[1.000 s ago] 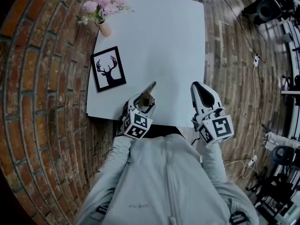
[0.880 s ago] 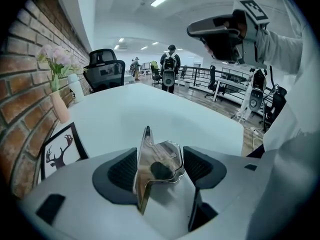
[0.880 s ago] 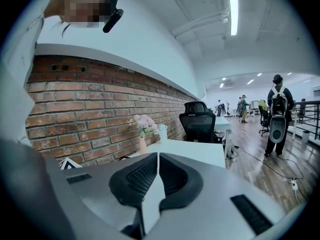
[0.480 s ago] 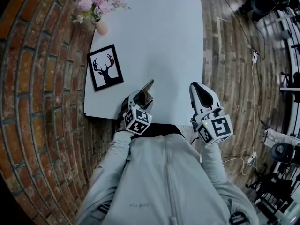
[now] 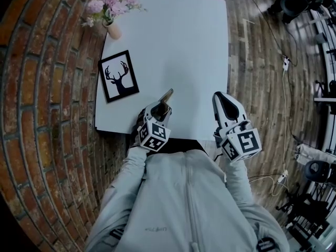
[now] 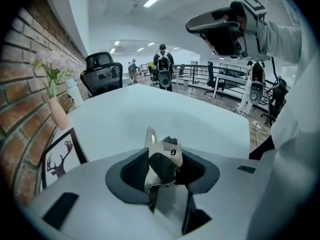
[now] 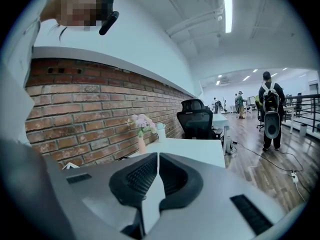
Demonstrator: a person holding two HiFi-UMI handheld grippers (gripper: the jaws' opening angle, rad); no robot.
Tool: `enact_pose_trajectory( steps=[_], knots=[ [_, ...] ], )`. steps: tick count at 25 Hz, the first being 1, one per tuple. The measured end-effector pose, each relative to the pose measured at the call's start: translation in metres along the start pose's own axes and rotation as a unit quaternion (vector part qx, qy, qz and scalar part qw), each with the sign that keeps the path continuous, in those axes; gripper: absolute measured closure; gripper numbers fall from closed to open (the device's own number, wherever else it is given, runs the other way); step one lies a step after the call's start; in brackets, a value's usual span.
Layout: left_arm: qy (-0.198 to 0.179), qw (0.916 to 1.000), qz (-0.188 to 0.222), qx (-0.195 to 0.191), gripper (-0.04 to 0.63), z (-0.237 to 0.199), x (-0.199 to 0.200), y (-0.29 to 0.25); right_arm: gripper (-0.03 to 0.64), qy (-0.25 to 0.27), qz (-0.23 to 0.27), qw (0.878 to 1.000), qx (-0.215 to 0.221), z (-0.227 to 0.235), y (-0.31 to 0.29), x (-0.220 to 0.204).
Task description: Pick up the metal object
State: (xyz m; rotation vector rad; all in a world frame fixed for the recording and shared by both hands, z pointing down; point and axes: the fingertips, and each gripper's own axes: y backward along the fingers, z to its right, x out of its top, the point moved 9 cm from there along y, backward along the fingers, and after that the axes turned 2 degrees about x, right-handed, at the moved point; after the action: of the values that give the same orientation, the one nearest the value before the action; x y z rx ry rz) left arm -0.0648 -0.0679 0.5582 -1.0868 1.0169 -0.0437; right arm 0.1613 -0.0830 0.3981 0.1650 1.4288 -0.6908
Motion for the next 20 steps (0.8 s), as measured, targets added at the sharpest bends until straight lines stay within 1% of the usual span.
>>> enact_pose_trajectory(
  steps=[5, 14, 20],
  knots=[
    [0.000, 0.9999, 0.008, 0.007, 0.470, -0.005, 0.002, 0.004, 0.591, 0.001, 0.003, 1.000, 0.003, -0.003, -0.003, 0.001],
    [0.016, 0.9997, 0.016, 0.002, 0.486, -0.012, 0.005, 0.008, 0.591, 0.000, 0.009, 1.000, 0.000, -0.004, -0.004, 0.005],
    [0.020, 0.9993, 0.031, 0.007, 0.489, -0.019, 0.014, 0.016, 0.591, -0.001, 0.016, 1.000, -0.001, -0.004, -0.003, 0.009]
  ],
)
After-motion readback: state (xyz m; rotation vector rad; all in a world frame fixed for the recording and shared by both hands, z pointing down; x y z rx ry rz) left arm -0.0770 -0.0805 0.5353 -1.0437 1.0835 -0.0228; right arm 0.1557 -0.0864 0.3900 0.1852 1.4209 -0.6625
